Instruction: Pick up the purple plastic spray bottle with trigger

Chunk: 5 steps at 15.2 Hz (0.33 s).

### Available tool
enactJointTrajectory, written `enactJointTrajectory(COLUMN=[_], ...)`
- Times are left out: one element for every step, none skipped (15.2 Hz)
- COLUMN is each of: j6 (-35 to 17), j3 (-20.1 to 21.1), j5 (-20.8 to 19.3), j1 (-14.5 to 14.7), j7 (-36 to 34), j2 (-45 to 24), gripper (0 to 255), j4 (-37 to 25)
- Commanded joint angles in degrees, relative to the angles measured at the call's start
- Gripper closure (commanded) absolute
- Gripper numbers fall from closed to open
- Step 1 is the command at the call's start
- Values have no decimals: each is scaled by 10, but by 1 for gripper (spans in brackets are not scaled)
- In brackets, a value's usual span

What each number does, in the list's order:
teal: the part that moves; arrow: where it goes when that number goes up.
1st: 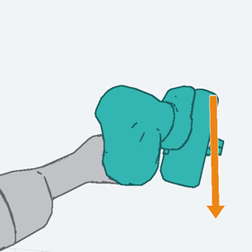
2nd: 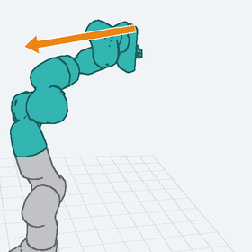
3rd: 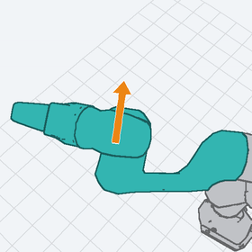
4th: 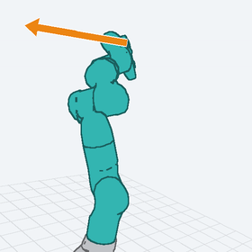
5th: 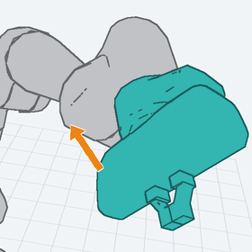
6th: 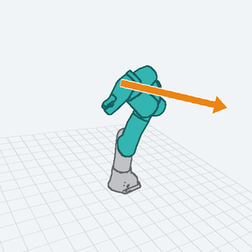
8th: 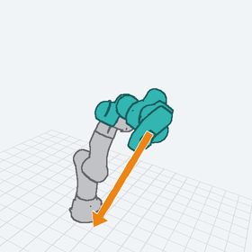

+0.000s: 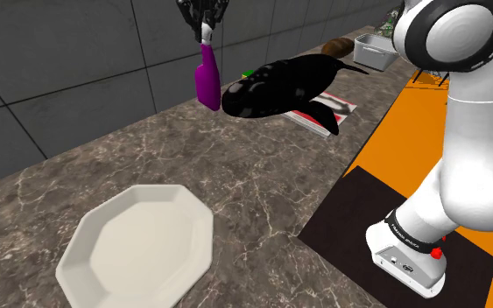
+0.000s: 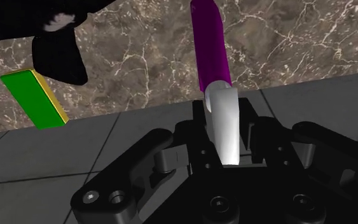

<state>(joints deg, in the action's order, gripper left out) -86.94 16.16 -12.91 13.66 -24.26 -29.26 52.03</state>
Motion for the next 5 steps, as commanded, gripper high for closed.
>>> enactJointTrajectory(j6=[31,47,66,70,70], j3=[-2,-3,-5,-5,-5], j5=[-5,-8,-12,-12,-12], j1=[8,14,20,22,22], j7=[4,6,8,9,9], j2=[-20,-32,-47,-50,-50], gripper=[255,255,255,255,255], j4=[-51,-80,-115,-121,-121])
